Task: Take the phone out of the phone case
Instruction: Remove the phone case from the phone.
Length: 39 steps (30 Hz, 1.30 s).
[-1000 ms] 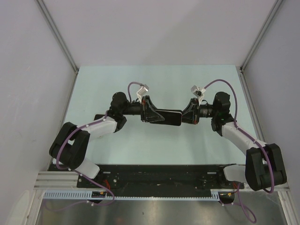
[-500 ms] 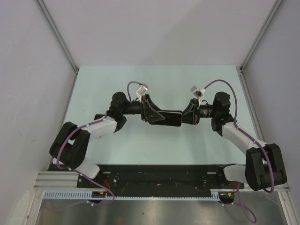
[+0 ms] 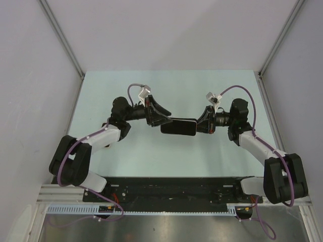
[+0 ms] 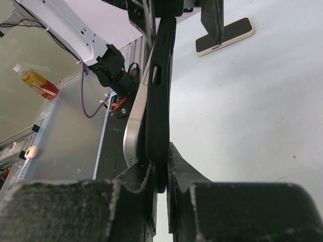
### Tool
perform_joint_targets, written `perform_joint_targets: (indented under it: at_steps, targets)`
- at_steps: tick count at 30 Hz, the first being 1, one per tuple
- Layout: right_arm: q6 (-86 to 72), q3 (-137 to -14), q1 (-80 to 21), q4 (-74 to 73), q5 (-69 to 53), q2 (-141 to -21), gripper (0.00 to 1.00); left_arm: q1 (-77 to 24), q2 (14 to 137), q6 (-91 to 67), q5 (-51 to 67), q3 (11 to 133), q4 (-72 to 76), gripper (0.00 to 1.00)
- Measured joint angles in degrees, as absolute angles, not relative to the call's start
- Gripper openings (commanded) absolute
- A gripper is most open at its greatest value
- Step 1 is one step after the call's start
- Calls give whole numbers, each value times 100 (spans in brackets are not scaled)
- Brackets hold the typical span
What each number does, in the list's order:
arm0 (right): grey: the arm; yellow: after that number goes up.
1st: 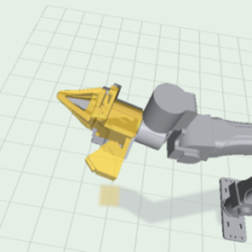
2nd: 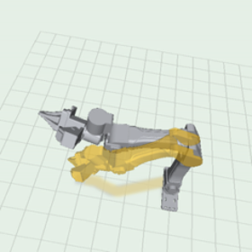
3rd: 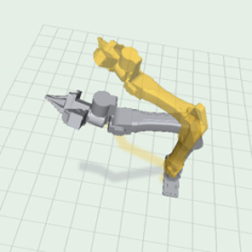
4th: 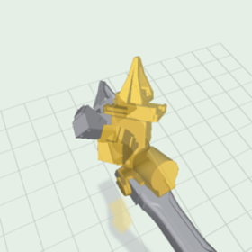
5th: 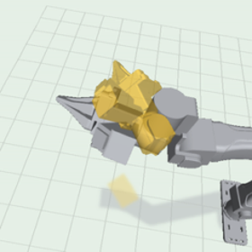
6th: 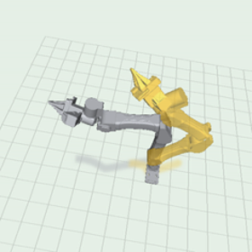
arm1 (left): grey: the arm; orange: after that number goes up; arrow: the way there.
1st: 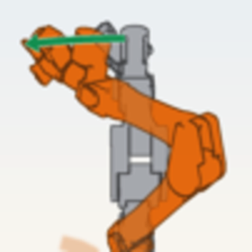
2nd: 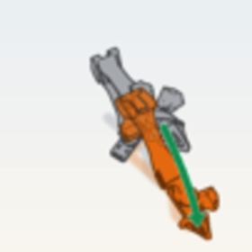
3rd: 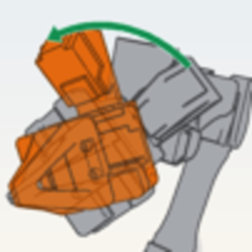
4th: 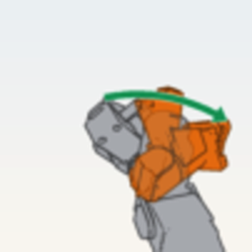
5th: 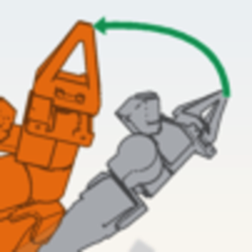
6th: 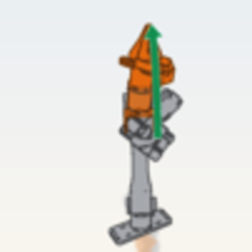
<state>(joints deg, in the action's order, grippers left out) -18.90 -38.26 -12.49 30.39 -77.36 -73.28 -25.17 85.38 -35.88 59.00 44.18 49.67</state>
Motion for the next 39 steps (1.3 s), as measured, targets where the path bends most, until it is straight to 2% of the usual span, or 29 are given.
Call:
perform_joint_targets:
  at_steps: [15, 23, 30, 31, 34, 36, 39]
  targets:
    - [-1903, -3826, -1111, 2834, -7561, -7824, 0, -2331, 7688, -2849, 5846, 4329, 4877, 60]
    - [-1938, -3830, -1105, 2556, -7236, -8068, 0, -2327, 7673, -1597, 5579, 4362, 3795, 63]
    - [-1684, -4010, -1262, 1719, -6993, -8434, 0, -2467, 7358, -340, 5061, 4375, 2757, 74]
    - [-1645, -4023, -1293, 1588, -6958, -8458, 0, -2569, 7262, -115, 4921, 4394, 2569, 78]
    - [-1592, -4093, -1343, 1332, -6932, -8499, 0, -2910, 7142, 445, 4650, 4545, 2102, 81]
    - [-1579, -4182, -1365, 1197, -6932, -8530, 0, -3190, 7137, 825, 4458, 4654, 1815, 88]
    - [-1555, -4307, -1382, 1046, -6925, -8562, 0, -3605, 7161, 1380, 4125, 4733, 1363, 91]
